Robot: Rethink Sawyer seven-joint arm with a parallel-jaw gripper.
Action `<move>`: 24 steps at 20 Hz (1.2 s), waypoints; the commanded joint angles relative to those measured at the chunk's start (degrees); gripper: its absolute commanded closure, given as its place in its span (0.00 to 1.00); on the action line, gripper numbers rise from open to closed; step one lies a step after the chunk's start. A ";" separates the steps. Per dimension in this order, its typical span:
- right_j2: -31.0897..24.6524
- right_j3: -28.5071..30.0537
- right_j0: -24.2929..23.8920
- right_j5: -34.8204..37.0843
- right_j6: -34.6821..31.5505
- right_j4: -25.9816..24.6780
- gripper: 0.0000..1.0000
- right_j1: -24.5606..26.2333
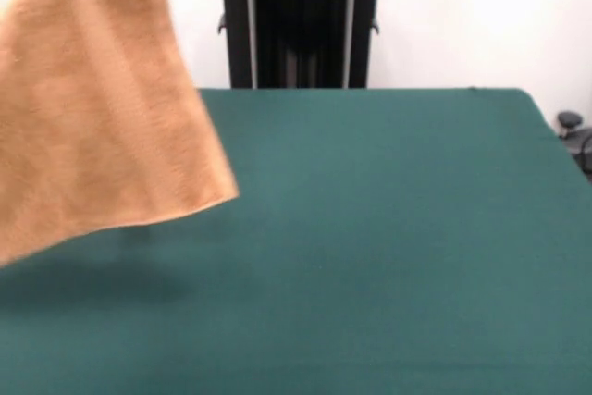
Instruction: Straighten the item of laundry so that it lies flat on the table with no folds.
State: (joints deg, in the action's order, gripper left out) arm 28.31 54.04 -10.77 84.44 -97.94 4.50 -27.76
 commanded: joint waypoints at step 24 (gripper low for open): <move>-32.37 62.69 -8.08 -84.87 -23.74 14.29 1.00 -4.32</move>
State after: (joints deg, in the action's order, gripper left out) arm 5.54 106.43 -21.10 1.09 -107.90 20.45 -34.38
